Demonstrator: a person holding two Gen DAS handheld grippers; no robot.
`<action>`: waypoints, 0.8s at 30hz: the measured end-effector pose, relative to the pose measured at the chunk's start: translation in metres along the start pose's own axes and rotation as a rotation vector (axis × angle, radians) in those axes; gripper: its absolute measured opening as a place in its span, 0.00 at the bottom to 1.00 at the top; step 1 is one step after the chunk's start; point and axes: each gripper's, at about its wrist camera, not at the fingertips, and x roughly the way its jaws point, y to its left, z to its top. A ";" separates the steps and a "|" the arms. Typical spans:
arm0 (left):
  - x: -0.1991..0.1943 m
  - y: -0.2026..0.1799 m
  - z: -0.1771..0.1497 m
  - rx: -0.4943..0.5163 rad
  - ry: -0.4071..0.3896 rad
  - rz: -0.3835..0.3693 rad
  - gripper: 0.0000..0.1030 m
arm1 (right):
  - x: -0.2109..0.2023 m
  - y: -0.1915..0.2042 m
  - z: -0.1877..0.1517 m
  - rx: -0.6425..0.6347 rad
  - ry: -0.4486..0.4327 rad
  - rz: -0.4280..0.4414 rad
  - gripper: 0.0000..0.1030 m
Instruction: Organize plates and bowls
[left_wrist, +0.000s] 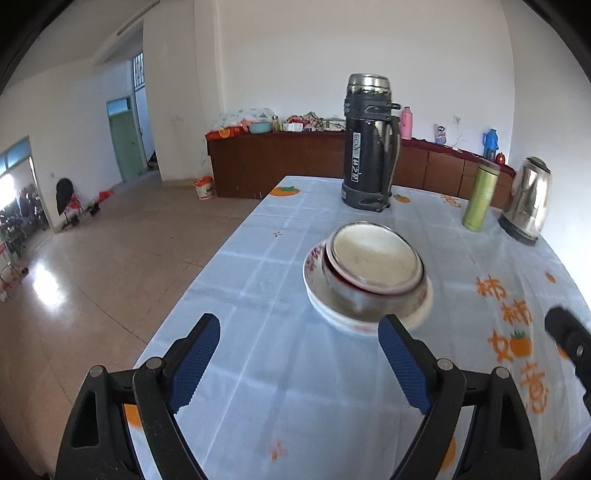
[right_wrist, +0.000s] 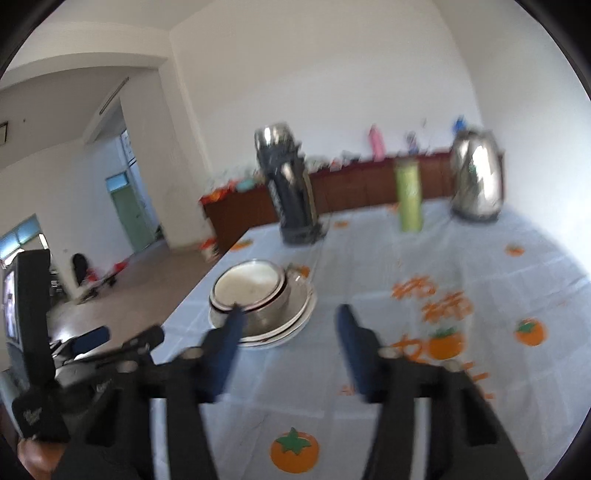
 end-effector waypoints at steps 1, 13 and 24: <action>0.011 0.002 0.010 -0.016 -0.001 0.003 0.87 | 0.010 -0.005 0.003 0.023 0.009 0.016 0.44; 0.123 -0.016 0.056 -0.075 0.101 -0.059 0.70 | 0.149 -0.009 0.015 0.138 0.226 0.126 0.37; 0.169 -0.042 0.045 -0.077 0.195 -0.164 0.56 | 0.178 -0.010 0.016 0.085 0.238 0.072 0.25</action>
